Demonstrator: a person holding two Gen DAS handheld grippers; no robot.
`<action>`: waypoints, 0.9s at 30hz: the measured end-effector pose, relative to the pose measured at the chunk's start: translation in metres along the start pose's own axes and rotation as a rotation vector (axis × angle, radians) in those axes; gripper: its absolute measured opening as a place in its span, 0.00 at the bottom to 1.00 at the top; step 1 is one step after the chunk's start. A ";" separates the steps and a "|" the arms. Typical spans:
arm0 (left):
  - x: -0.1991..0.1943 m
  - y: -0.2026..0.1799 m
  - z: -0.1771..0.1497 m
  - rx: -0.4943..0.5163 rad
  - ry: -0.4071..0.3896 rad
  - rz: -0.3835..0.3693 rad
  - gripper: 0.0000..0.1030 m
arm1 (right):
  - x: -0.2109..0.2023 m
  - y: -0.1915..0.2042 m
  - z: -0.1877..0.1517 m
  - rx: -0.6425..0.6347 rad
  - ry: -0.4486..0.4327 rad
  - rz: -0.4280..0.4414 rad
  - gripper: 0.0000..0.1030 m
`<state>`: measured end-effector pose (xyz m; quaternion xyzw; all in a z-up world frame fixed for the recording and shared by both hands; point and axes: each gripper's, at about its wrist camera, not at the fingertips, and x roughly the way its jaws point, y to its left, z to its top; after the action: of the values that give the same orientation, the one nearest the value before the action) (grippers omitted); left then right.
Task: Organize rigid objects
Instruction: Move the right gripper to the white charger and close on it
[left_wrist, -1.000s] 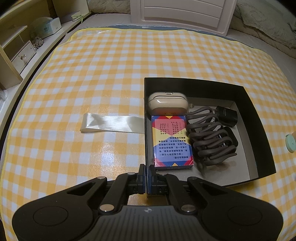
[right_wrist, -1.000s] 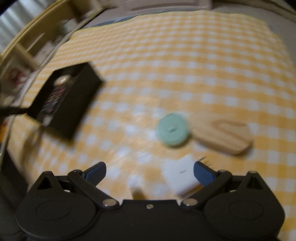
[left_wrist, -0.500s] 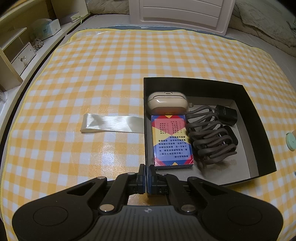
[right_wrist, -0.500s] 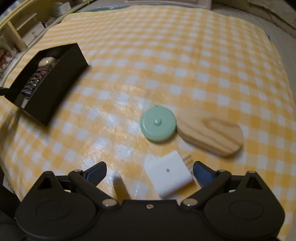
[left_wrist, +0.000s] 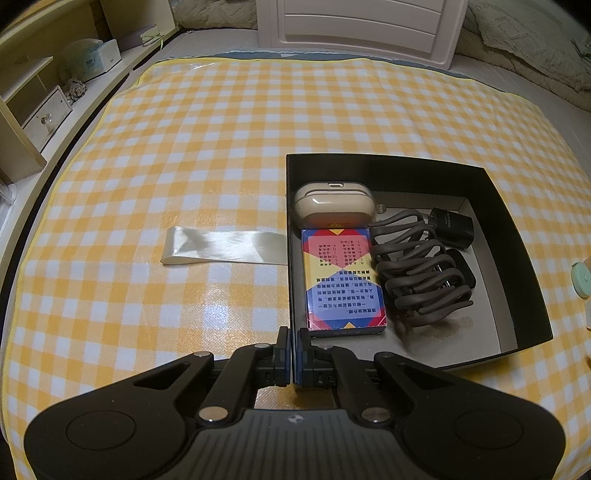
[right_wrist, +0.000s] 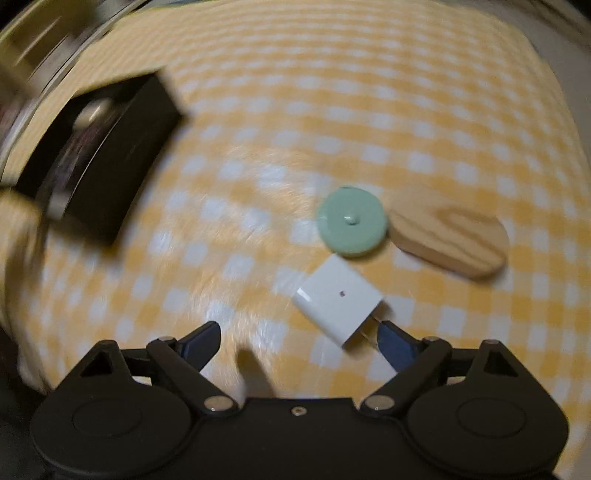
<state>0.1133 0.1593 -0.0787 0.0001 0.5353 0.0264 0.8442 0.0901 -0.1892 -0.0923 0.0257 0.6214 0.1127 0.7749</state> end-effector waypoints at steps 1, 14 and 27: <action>0.000 0.000 0.000 0.000 0.000 0.000 0.02 | 0.002 -0.003 0.003 0.043 -0.003 -0.016 0.87; 0.000 0.000 0.000 0.003 0.001 0.003 0.02 | 0.011 -0.012 0.012 0.213 -0.037 -0.136 0.61; 0.000 -0.002 0.000 0.001 0.001 0.002 0.02 | -0.022 0.031 0.040 0.138 -0.202 -0.051 0.60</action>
<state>0.1136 0.1578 -0.0790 0.0011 0.5355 0.0271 0.8441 0.1195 -0.1598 -0.0567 0.0744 0.5468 0.0467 0.8327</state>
